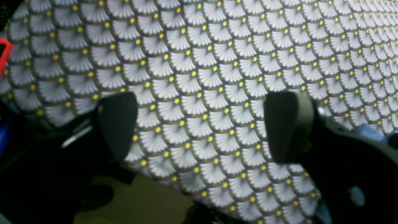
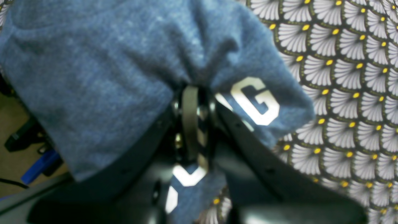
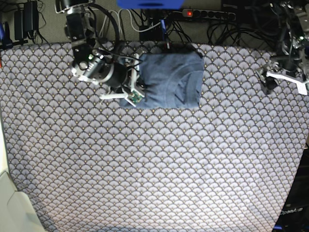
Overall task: Fold the T-shirt properly
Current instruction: 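Release the bundle and raise the right gripper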
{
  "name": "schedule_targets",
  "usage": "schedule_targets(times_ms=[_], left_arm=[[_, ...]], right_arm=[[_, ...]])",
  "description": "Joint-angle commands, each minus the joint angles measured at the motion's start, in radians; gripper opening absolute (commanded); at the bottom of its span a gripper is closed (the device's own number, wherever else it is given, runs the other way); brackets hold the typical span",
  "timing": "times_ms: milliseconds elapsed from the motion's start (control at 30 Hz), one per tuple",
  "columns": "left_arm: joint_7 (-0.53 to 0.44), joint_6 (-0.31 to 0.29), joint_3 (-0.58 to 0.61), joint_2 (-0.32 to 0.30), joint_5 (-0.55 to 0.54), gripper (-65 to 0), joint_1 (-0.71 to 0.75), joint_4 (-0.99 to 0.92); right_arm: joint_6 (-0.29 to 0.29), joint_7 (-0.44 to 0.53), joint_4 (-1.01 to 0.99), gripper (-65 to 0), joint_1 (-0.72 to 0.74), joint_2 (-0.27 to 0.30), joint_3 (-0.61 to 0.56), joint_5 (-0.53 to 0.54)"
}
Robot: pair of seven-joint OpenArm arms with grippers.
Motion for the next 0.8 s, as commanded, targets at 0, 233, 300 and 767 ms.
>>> schedule_targets(times_ms=[0, 233, 300, 767], left_arm=[[-0.018, -0.004, -0.006, -0.013, -0.003, -1.7, 0.013, 0.019], [-0.018, -0.005, -0.003, 0.004, -0.004, -1.6, 0.025, 0.021], [-0.018, -0.05, 0.014, 0.011, -0.004, -1.9, 0.039, 0.021], [-0.018, -0.307, 0.219, 0.076, 0.002, -52.7, 0.048, -0.041]], right_arm=[[0.0, 0.0, 0.051, -62.5, 0.005, 0.007, 0.001, 0.004], [0.0, -0.102, 0.287, -62.5, -0.04, 0.026, 0.002, 0.004], [0.0, -0.097, 0.287, -62.5, -0.061, 0.03, 0.004, 0.003], [0.0, -0.034, 0.276, -62.5, -0.107, 0.083, 0.292, 0.004]])
